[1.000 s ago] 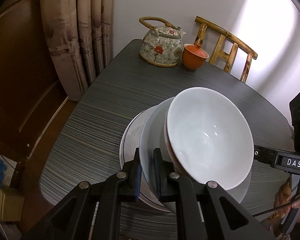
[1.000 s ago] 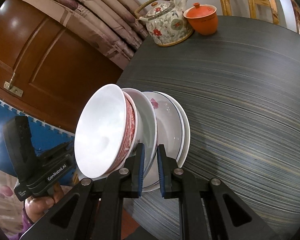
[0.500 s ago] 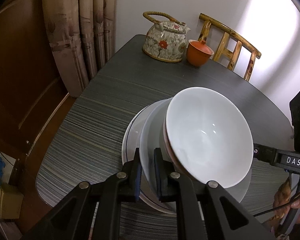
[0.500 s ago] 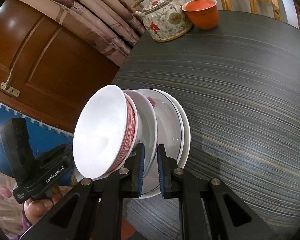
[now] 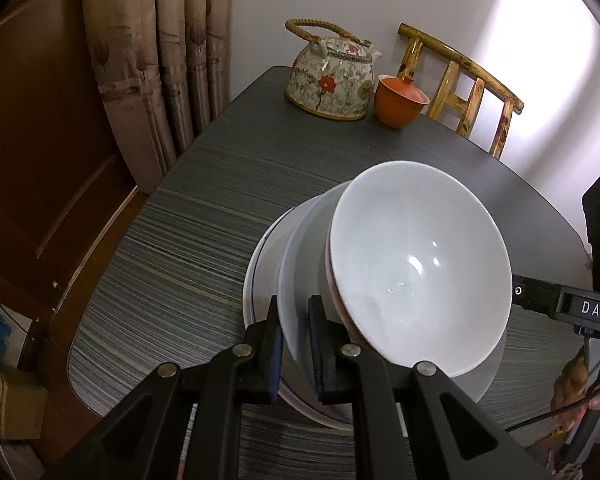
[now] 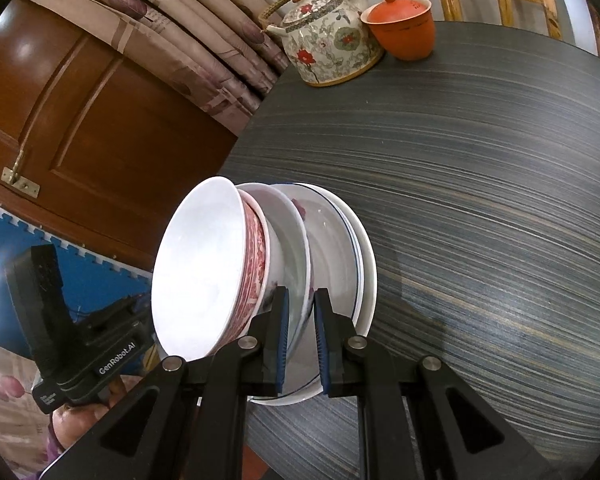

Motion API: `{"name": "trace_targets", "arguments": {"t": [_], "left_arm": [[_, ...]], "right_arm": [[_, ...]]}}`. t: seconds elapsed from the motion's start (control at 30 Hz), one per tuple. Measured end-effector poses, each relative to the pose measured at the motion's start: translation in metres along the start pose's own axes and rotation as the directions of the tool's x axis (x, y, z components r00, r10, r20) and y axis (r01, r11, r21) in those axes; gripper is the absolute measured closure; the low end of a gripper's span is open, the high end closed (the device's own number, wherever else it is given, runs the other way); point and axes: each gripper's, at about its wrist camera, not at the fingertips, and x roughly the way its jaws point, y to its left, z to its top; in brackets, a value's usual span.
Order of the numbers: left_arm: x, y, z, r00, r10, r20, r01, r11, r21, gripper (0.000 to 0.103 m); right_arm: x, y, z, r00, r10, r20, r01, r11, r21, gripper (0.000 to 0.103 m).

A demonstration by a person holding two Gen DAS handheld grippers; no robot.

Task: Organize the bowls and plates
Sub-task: 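Lower the held bowl stack onto the plate stack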

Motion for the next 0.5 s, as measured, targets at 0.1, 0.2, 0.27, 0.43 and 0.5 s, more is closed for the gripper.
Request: {"name": "trace_targets", "arguments": {"t": [0.1,0.2,0.27,0.43,0.5], "left_arm": [[0.0003,-0.0011,-0.0011,1.0,0.008,0.006,-0.009,1.0,0.008,0.092],[0.0,-0.0031,-0.0024,1.0,0.019,0.016,-0.02,1.0,0.02,0.092],[0.0,-0.0049,-0.0034,0.999,0.03,0.023,-0.03,0.999,0.027,0.091],[0.0003,-0.0066,-0.0051,0.998,0.042,0.038,-0.044,0.998,0.038,0.091],[0.0001,-0.0077,-0.0057,0.998,0.051,0.044,-0.053,0.997,0.047,0.09]], "right_arm": [[0.0,-0.0014,0.0001,1.0,0.004,0.009,-0.004,1.0,-0.002,0.09],[0.0005,-0.0018,0.0003,1.0,0.008,0.014,-0.008,1.0,-0.001,0.09],[0.0001,-0.0015,-0.0006,1.0,0.008,0.018,-0.008,1.0,-0.006,0.09],[-0.0004,0.004,-0.0031,0.999,-0.021,0.036,0.023,0.999,-0.045,0.09],[-0.0003,0.0055,-0.0036,0.999,-0.029,0.045,0.032,0.998,-0.056,0.09]]}}
